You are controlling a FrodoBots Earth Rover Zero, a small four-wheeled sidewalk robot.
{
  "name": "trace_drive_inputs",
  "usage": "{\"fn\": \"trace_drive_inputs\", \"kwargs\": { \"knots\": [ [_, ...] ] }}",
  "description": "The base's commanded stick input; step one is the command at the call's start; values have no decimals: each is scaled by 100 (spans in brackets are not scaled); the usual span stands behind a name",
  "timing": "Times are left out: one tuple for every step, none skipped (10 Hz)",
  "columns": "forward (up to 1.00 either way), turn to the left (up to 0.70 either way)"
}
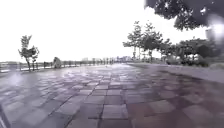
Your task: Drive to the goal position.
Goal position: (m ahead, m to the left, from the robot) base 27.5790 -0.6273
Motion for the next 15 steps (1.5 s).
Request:
{"fn": "trace_drive_inputs", "kwargs": {
  "knots": [
    [100,11],
    [100,10],
    [100,1],
    [100,1],
    [100,1],
    [100,1],
    [100,1],
    [100,1],
    [100,1],
    [100,1],
    [100,1],
    [100,1],
    [100,1],
    [100,1],
    [100,1]
  ]
}}
